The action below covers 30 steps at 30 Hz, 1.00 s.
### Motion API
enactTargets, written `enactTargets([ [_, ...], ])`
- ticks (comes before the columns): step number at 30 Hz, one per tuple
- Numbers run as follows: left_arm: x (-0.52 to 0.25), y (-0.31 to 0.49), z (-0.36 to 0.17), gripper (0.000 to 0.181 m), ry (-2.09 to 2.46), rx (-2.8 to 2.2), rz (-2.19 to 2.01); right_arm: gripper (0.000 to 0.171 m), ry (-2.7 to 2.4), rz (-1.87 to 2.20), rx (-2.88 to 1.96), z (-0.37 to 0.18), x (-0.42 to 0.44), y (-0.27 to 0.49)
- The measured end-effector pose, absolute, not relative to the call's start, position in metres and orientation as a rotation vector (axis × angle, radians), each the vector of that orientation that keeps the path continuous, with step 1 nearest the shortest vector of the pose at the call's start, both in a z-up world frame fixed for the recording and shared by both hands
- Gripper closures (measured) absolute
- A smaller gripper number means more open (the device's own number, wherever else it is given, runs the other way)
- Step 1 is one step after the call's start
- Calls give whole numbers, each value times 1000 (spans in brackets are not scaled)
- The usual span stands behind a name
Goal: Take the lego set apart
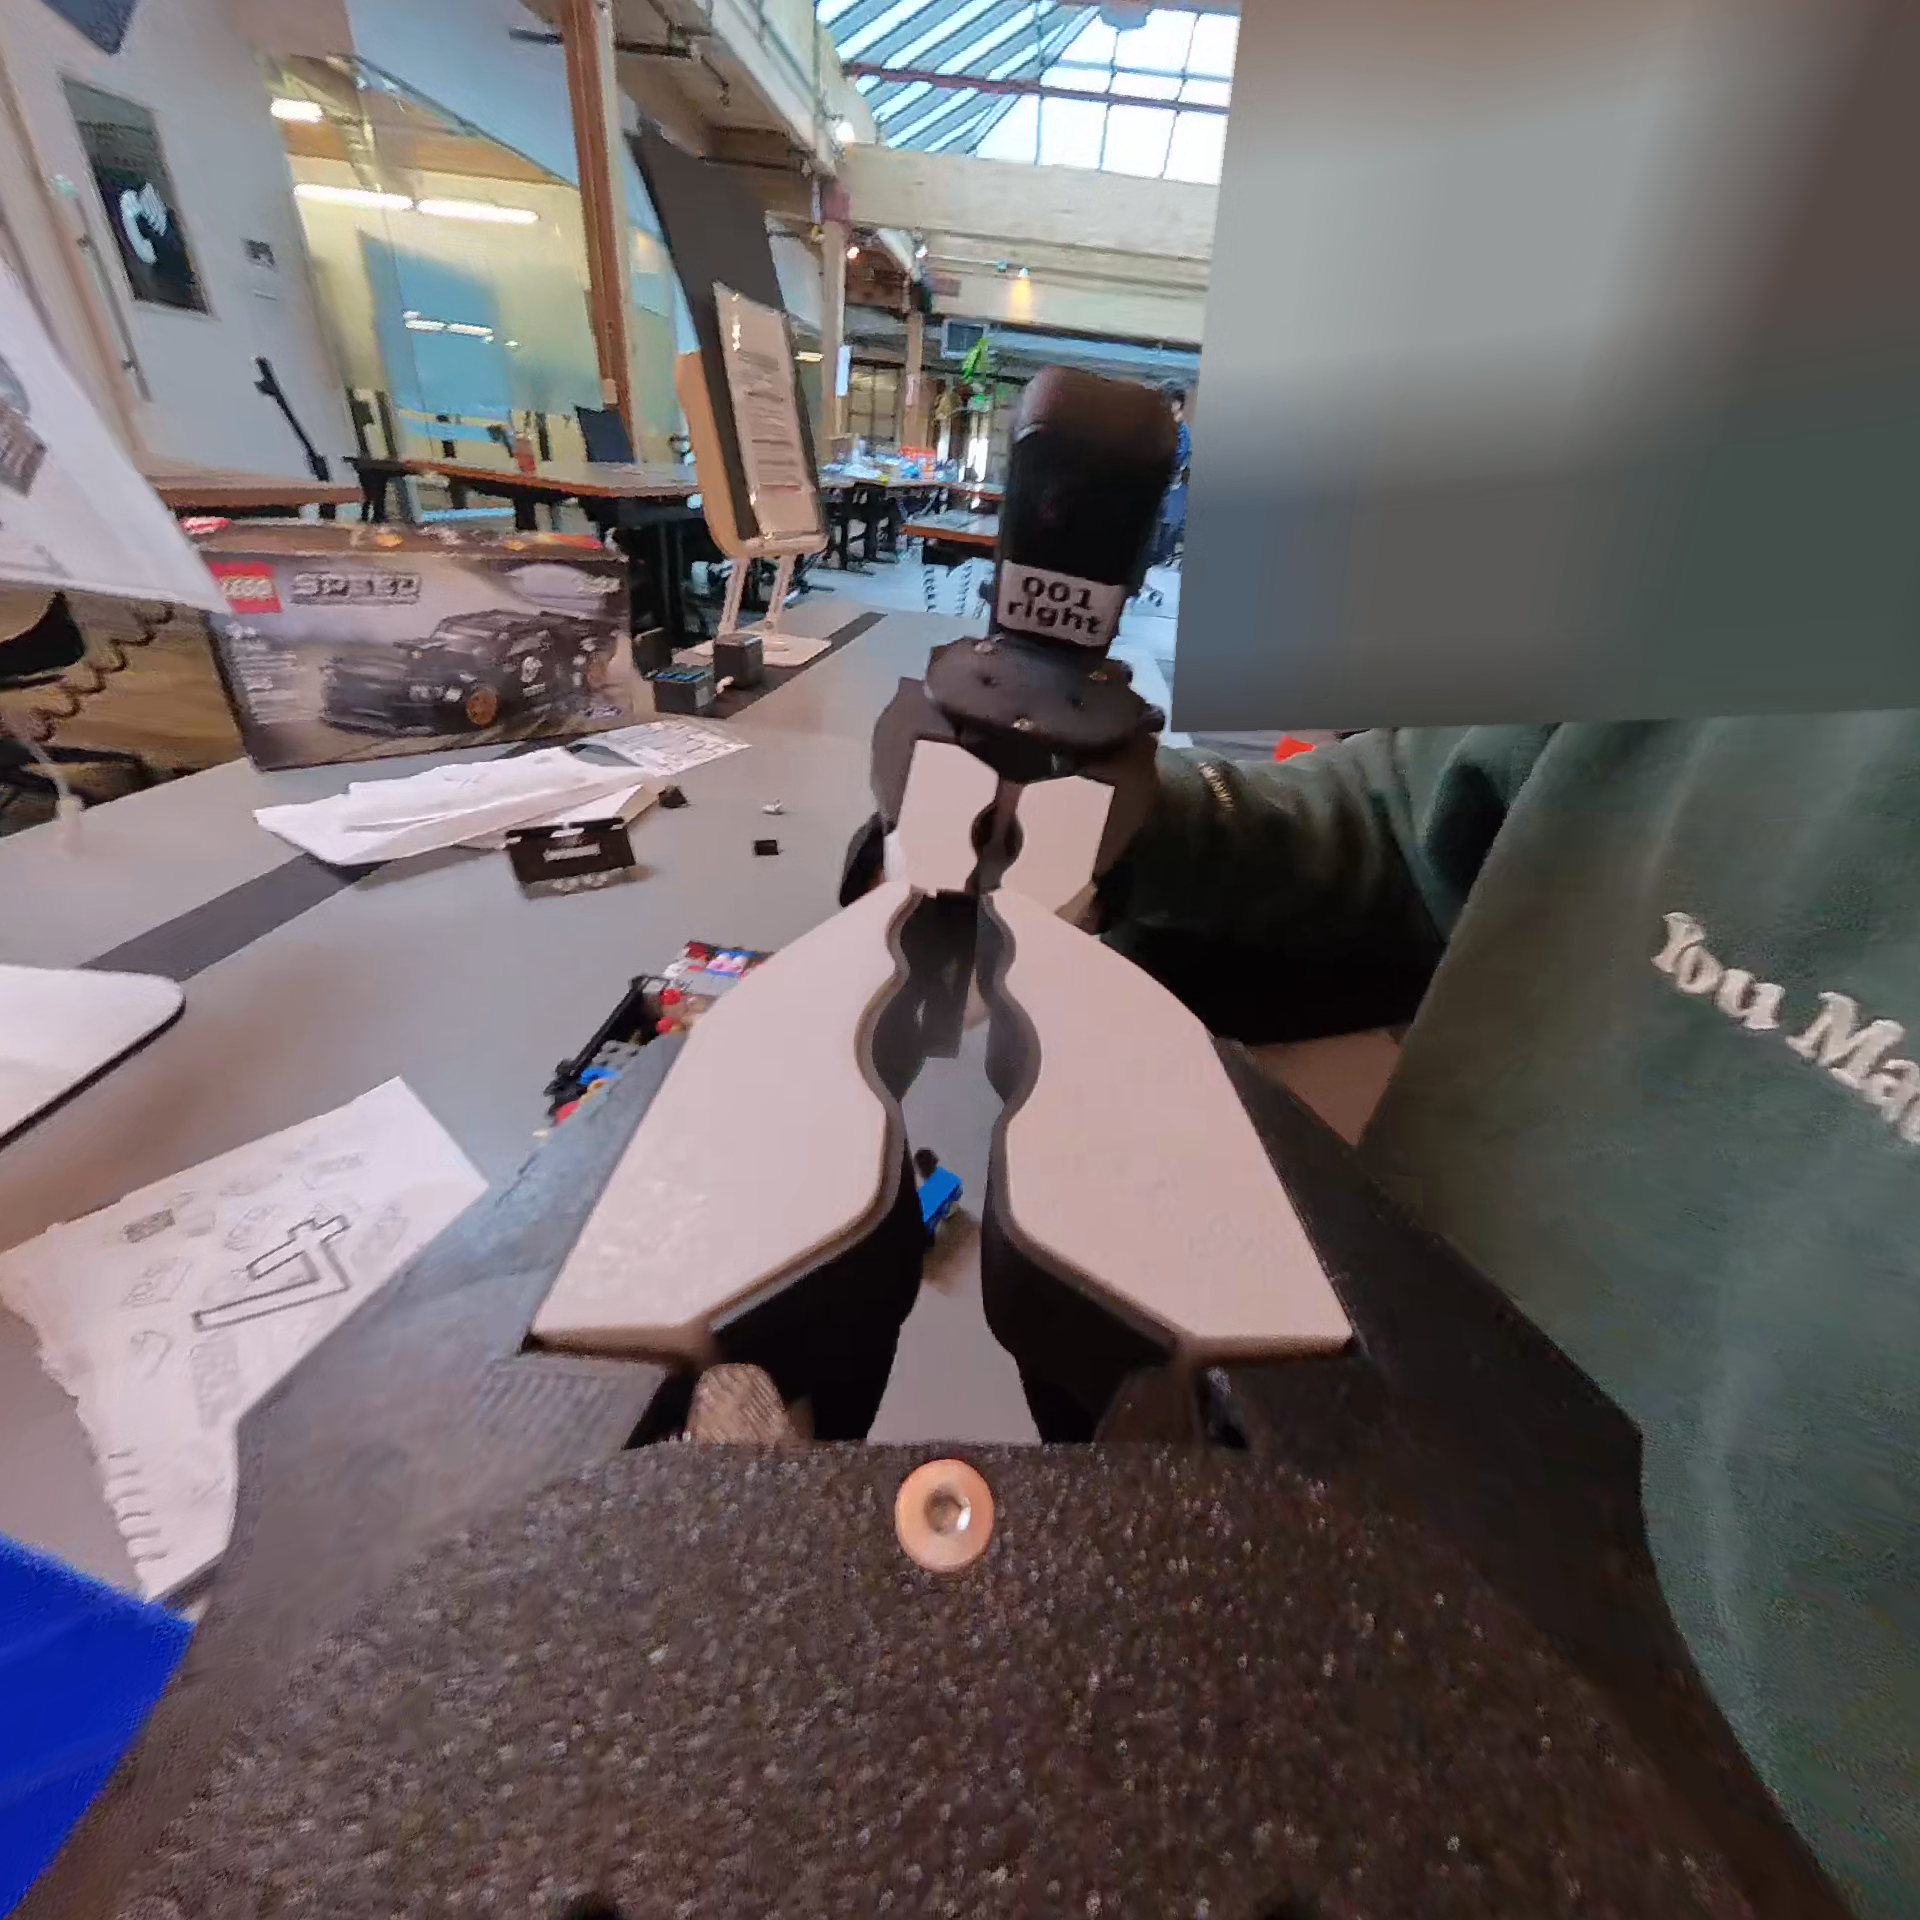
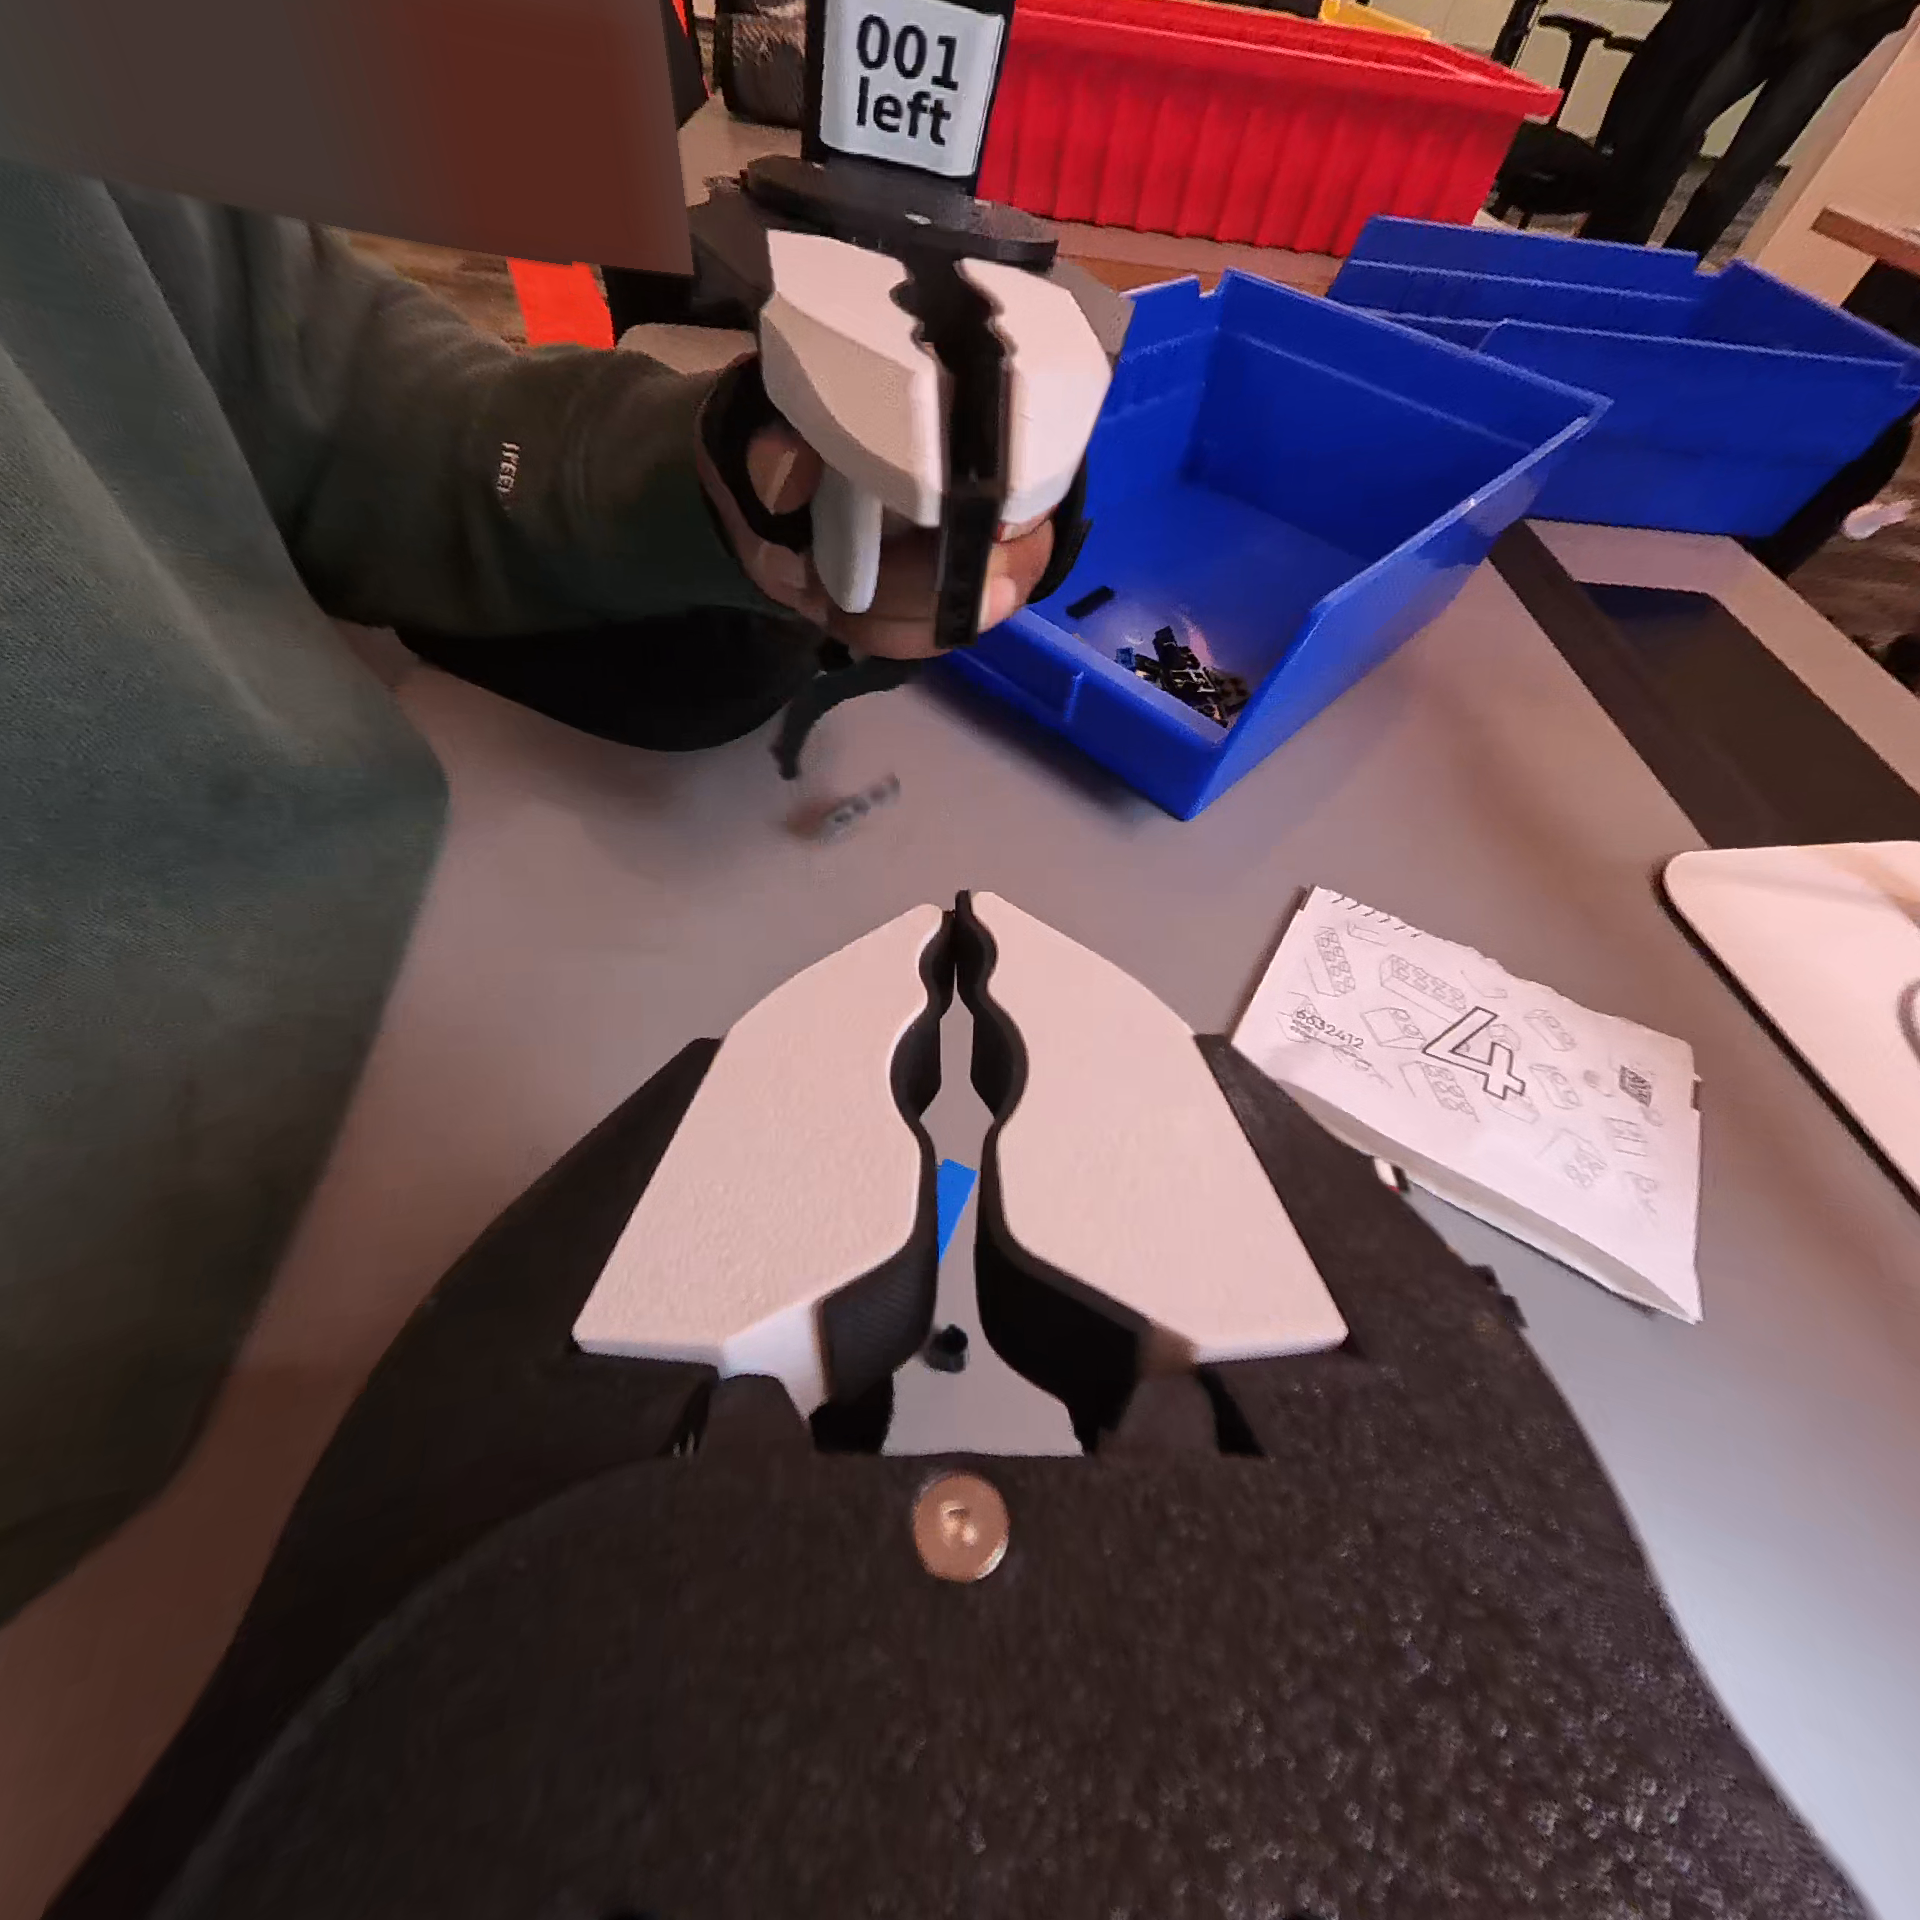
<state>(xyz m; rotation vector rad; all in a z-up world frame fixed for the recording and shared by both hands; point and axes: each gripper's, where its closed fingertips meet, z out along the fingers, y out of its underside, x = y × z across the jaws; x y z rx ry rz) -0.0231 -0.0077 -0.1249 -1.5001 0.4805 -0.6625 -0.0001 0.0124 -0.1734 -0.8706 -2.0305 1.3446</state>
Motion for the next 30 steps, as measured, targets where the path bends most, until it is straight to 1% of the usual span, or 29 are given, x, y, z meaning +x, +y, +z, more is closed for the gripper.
enactTargets([
  [7,-47,-4,-123,173,383,-1523,-666,171,-2087,1275,-922,-195,-5,15],
  [10,-66,-1,-118,173,311,-1559,-580,167,-2114,1258,-953,-204,-6,15],
  [12,-91,-3,-117,173,227,-1675,-466,168,-2115,1239,-970,-208,-8,17],
  [14,-128,-9,-126,174,118,-1833,-242,168,-2115,1245,-983,-210,-10,17],
  [19,-194,-39,-181,172,-79,-2284,177,168,-2131,1276,-984,-212,-12,9],
  [21,-201,-51,-201,153,-123,-2416,198,168,-2139,1272,-981,-213,-11,7],
  [25,-201,-69,-225,124,-146,-2565,188,168,-2136,1273,-976,-209,-8,8],
  [26,-199,-72,-228,121,-145,-2579,176,168,-2132,1270,-974,-207,-8,10],
  [29,-194,-79,-236,120,-126,-2600,198,169,-2108,1274,-962,-199,-4,13],
  [30,-189,-79,-236,126,-115,-2596,186,169,-2098,1277,-960,-196,-3,14],
])
